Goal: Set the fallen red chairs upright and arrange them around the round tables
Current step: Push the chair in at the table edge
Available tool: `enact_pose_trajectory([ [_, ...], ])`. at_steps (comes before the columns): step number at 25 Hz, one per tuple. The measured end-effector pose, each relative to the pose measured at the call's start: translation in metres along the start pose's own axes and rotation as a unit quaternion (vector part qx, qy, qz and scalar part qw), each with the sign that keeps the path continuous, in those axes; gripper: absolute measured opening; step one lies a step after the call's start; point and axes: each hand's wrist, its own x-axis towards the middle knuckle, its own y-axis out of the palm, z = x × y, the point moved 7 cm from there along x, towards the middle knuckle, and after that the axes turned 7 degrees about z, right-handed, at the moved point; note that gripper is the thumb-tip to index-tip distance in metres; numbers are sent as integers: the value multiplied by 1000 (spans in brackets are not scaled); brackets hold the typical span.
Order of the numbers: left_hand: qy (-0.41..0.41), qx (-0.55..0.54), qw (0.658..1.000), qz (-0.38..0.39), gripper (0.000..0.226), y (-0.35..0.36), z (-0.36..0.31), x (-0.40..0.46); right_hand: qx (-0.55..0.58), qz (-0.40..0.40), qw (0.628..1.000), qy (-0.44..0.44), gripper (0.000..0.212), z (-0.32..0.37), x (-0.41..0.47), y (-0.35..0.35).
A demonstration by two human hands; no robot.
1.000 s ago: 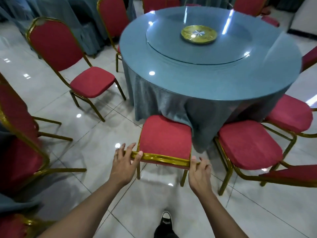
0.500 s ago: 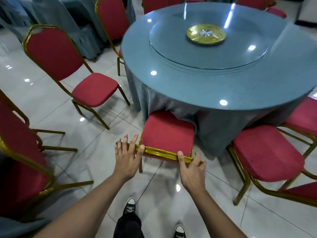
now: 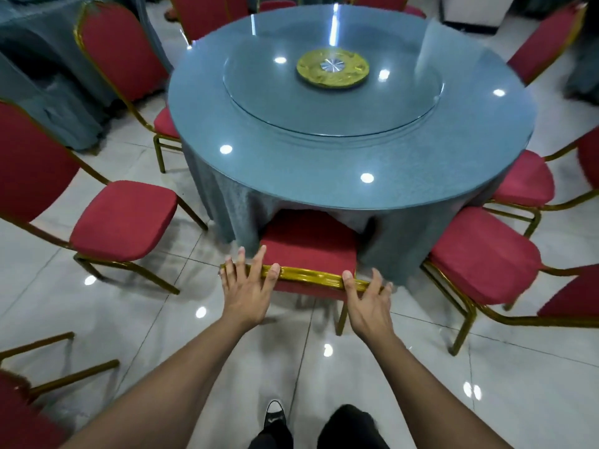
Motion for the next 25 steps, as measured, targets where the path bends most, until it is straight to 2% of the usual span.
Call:
enact_pose_trajectory([
  [3,13,6,1000,12,91,-16,1,22,6,-4,1000,12,110,16,15,7],
  [14,5,42,997,65,75,-52,13,64,-2,10,999,44,121,52,38,28],
  [16,7,53,998,40,75,-56,2,55,-12,10,999,34,113,49,38,25],
  [19,67,88,994,-1,66,-50,-32,37,-36,6,999,-12,88,40,35,15],
  [22,103,97,990,6,54,-31,-68,18,-55,-8,997,-49,64,16,18,-4],
  [25,131,123,984,9,41,-16,-107,3,-30,-38,997,-62,54,-11,-1,-33],
])
